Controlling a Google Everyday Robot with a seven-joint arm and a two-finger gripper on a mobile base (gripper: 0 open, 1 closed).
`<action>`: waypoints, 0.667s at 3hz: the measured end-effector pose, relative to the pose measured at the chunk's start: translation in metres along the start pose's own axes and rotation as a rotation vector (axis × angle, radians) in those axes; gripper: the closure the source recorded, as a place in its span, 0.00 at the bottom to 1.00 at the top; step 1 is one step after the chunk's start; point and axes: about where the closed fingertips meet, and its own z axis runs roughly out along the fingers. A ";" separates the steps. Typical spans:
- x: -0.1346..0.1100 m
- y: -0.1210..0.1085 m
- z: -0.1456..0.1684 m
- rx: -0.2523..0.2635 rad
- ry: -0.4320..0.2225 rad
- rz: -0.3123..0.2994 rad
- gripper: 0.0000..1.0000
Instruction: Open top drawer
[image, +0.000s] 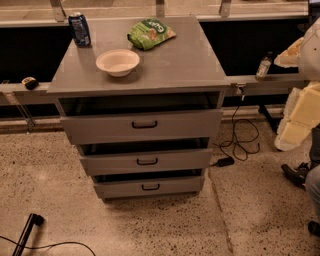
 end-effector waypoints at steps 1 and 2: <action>0.000 0.000 0.000 0.000 0.000 0.000 0.00; -0.011 0.003 0.030 -0.062 -0.043 -0.028 0.00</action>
Offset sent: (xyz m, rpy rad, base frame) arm 0.0223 0.0352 -0.0668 0.1041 0.1224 0.1239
